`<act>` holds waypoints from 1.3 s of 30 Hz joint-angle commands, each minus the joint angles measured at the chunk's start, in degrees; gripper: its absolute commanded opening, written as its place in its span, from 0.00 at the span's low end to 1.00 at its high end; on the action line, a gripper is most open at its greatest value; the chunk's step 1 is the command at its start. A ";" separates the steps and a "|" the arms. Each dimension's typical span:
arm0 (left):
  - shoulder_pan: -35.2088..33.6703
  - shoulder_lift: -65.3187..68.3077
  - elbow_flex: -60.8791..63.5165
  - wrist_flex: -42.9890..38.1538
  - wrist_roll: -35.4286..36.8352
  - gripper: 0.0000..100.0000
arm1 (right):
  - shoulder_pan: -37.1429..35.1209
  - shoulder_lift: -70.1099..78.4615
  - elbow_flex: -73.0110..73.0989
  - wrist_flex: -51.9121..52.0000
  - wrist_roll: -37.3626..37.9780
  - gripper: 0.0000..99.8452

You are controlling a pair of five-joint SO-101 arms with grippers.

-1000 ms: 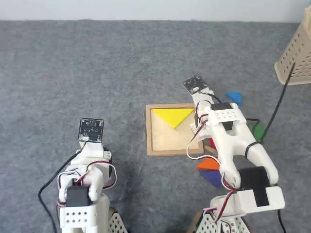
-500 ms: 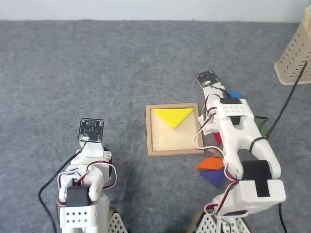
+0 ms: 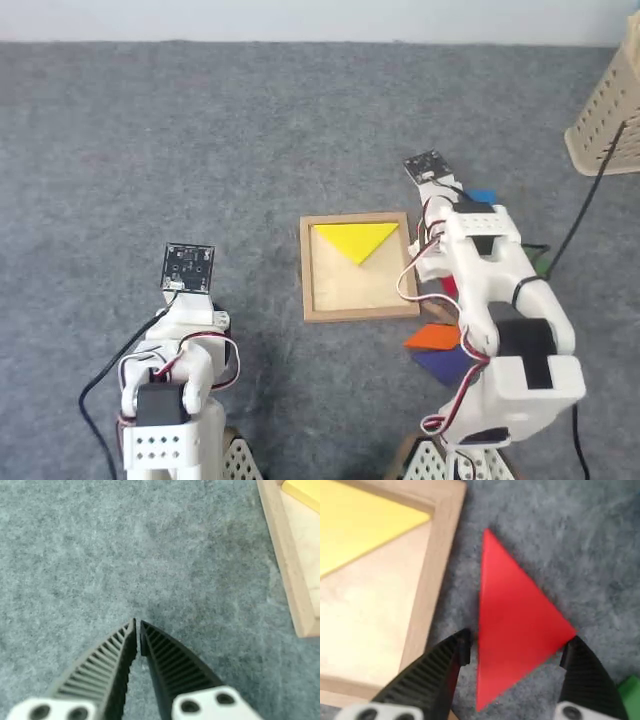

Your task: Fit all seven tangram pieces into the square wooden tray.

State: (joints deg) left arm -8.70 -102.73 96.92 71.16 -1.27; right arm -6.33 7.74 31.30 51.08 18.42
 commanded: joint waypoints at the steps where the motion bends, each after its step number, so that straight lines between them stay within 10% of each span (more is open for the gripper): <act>1: -0.09 -0.35 -0.31 0.35 0.44 0.01 | 0.75 2.77 -6.15 1.19 2.20 0.30; 39: -0.09 -0.35 -0.31 0.35 0.44 0.01 | -1.45 2.68 -14.15 8.48 4.84 0.25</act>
State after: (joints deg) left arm -8.70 -102.73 96.92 71.16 -1.27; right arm -8.44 7.03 22.15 58.99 22.37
